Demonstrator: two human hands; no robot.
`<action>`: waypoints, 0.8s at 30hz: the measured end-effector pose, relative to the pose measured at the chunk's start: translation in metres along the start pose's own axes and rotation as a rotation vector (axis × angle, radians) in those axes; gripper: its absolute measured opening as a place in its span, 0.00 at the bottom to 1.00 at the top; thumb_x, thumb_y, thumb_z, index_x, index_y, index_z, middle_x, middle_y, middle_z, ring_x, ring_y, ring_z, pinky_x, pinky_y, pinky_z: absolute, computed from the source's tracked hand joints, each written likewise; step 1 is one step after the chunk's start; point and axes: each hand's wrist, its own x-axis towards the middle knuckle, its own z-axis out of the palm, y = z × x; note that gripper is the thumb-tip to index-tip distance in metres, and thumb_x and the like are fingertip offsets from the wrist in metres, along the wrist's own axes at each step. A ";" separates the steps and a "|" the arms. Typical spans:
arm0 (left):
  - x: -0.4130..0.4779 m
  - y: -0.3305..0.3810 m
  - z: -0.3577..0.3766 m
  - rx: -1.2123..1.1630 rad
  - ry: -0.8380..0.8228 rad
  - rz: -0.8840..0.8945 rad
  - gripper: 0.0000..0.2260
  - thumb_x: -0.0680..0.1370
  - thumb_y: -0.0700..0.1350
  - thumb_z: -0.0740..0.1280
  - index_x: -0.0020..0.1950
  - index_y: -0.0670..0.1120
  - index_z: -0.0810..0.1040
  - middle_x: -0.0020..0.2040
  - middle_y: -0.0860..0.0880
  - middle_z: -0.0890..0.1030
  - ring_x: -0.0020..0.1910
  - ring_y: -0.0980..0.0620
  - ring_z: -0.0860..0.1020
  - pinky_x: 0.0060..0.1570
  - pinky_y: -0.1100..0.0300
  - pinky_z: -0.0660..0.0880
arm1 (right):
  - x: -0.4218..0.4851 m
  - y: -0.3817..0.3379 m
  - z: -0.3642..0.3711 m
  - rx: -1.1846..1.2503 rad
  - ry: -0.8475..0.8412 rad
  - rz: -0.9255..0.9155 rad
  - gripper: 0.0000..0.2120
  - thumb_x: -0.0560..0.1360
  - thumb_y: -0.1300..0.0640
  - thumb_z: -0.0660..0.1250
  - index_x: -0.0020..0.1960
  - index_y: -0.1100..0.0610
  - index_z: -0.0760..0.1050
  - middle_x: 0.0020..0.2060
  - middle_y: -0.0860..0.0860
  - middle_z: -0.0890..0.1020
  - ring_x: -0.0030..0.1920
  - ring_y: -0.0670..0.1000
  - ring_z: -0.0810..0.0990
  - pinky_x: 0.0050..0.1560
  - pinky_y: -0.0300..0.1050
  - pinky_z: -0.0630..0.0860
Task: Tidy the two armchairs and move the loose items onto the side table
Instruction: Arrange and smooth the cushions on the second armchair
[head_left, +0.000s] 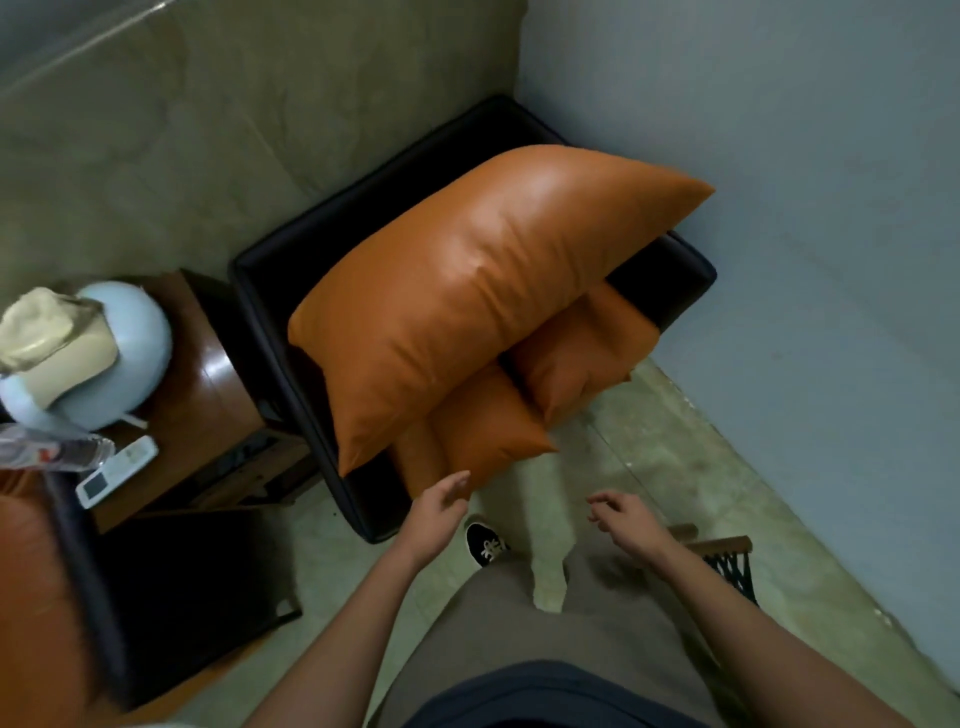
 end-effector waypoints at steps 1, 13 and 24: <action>0.000 0.000 0.001 -0.022 0.012 -0.008 0.21 0.82 0.43 0.62 0.76 0.52 0.69 0.71 0.52 0.74 0.66 0.57 0.72 0.63 0.61 0.69 | 0.003 -0.006 -0.001 -0.013 -0.012 -0.004 0.14 0.82 0.60 0.61 0.65 0.61 0.76 0.51 0.54 0.82 0.44 0.45 0.77 0.39 0.35 0.70; 0.036 0.007 0.021 -0.198 0.187 -0.134 0.21 0.82 0.45 0.64 0.76 0.53 0.69 0.72 0.53 0.72 0.73 0.54 0.69 0.71 0.56 0.66 | 0.076 -0.079 -0.027 -0.168 -0.197 -0.208 0.10 0.82 0.56 0.62 0.61 0.49 0.76 0.53 0.48 0.81 0.49 0.43 0.79 0.44 0.29 0.73; 0.135 0.054 0.089 -0.189 0.352 -0.088 0.25 0.82 0.51 0.64 0.77 0.63 0.59 0.78 0.63 0.54 0.78 0.63 0.50 0.76 0.57 0.57 | 0.224 -0.124 -0.081 -0.396 -0.353 -0.539 0.21 0.82 0.55 0.61 0.74 0.52 0.70 0.67 0.47 0.77 0.64 0.43 0.75 0.61 0.28 0.69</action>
